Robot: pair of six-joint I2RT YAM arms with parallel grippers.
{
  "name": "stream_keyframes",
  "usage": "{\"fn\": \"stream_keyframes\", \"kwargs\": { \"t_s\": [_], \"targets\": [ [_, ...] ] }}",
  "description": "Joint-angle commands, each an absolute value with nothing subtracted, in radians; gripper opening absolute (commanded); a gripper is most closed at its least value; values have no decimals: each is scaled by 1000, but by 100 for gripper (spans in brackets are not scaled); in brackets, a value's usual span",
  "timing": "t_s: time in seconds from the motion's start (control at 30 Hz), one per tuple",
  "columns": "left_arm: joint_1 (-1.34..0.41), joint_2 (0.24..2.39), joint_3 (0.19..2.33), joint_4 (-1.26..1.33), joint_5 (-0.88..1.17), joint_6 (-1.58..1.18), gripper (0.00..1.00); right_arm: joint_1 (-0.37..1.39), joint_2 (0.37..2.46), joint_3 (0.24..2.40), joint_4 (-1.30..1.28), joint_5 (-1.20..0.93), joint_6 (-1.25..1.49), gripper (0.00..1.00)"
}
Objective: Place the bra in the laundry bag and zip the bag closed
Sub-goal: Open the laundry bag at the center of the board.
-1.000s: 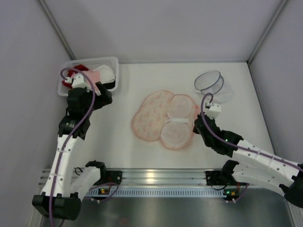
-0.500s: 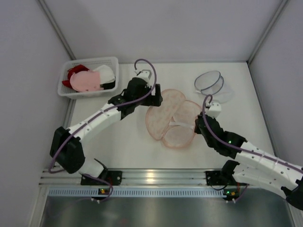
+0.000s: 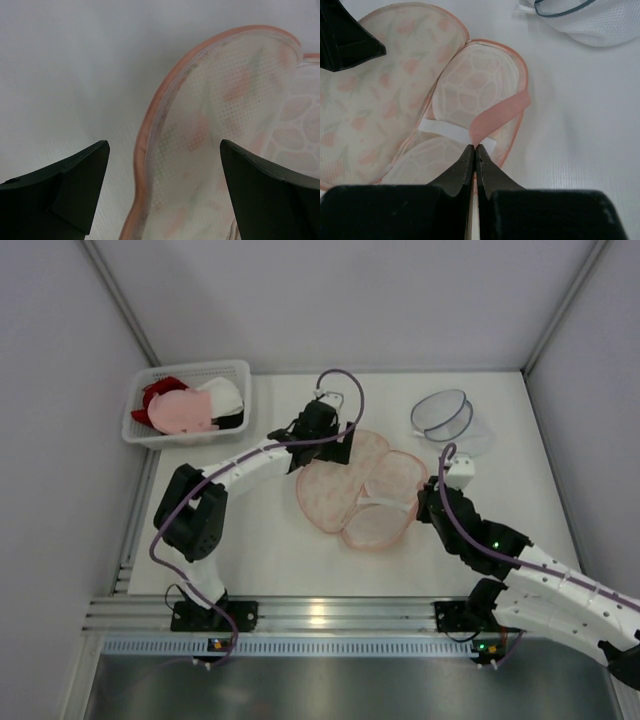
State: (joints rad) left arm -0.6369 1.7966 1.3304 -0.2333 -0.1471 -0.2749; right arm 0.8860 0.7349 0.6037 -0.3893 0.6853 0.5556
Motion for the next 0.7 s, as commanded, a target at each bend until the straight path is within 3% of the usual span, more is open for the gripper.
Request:
{"fn": "stream_keyframes", "kwargs": {
  "t_s": [0.0, 0.07, 0.13, 0.17, 0.2, 0.23, 0.27, 0.37, 0.67],
  "targets": [
    [-600, 1810, 1350, -180, -42, -296, 98, 873, 730, 632, -391, 710, 523, 0],
    [-575, 1815, 1330, -146, 30, -308, 98, 870, 742, 629, -385, 716, 522, 0],
    [-571, 1813, 1327, -129, 103, -301, 89, 865, 758, 630, -377, 718, 518, 0],
    [-572, 1813, 1321, -118, 113, -298, 77, 859, 761, 632, -377, 719, 520, 0],
    [-571, 1807, 1319, -114, 104, -301, 45, 858, 765, 634, -377, 719, 522, 0],
    [-571, 1804, 1319, -112, 53, -311, 27, 845, 772, 637, -386, 724, 528, 0],
    [-571, 1798, 1319, -126, 11, -324, 1, 836, 772, 641, -394, 726, 532, 0],
    [-546, 1752, 1283, -146, -133, -402, 0, 786, 766, 653, -442, 732, 551, 0],
    [-371, 1571, 996, -68, -111, -531, 0, 698, 647, 640, -581, 782, 595, 0]
  ]
}}
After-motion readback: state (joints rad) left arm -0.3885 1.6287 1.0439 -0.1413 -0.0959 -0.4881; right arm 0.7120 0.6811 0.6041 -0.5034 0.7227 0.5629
